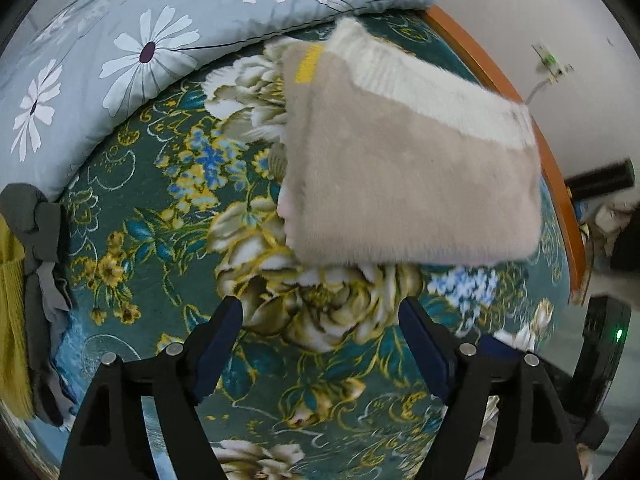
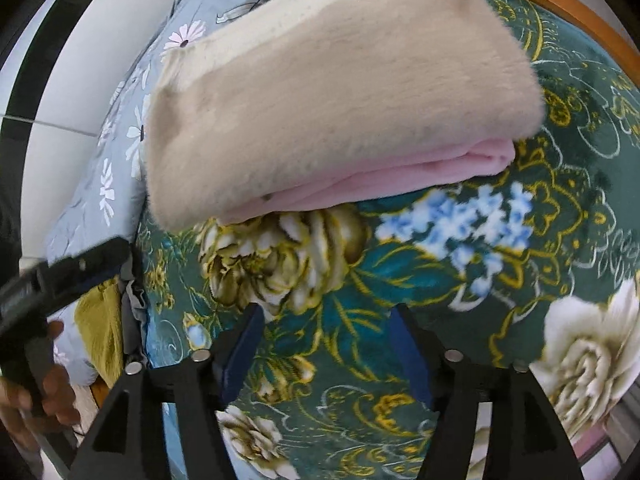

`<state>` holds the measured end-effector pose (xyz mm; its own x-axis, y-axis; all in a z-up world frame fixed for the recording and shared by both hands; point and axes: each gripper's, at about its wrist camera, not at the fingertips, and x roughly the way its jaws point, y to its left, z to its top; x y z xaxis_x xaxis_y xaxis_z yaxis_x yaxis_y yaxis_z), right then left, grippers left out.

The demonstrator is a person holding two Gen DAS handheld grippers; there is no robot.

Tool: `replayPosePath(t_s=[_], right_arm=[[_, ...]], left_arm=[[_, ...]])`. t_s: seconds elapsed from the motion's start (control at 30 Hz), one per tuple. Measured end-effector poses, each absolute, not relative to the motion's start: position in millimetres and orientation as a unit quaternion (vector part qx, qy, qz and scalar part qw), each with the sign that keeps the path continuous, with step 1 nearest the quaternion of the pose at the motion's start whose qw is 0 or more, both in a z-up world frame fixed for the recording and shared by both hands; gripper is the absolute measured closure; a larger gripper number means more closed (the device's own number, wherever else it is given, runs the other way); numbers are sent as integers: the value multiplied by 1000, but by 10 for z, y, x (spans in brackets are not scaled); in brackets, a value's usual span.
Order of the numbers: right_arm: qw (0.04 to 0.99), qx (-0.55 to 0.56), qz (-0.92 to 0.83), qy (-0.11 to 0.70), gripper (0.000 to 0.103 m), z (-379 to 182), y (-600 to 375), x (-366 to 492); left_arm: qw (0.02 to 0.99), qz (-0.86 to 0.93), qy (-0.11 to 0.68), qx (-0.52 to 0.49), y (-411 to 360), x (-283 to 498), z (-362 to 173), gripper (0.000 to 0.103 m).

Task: Fold clothes
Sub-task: 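Open both grippers and withdraw from the stacked sweater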

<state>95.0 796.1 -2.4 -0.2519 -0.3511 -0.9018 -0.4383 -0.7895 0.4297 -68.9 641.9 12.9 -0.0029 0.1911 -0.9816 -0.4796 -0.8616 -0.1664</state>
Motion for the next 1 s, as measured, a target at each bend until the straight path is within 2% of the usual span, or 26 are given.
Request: replayPosePath(t_s=[0.03,0.37,0.77,0.93,1.0], right_arm=[[37,-611,722,324,24,3,7914,960],[59,-626,723,287,0,177,7515,949],[76,-644,720,246,0,127,7396,783],[79,-648,717,244,0,34,7393,725],[79,-649,717,243,0,6,7392,702]], left_arm=[[246,701,111,-660,6395,-659,150,22],[268,711,89,-644,6179,-543,190,21],[236,708,47,-664,5886,-673,-71,21],[229,705,62,-669,5887,-679,-198,21],[238,699,72,-670,5922,-665,-246,8]])
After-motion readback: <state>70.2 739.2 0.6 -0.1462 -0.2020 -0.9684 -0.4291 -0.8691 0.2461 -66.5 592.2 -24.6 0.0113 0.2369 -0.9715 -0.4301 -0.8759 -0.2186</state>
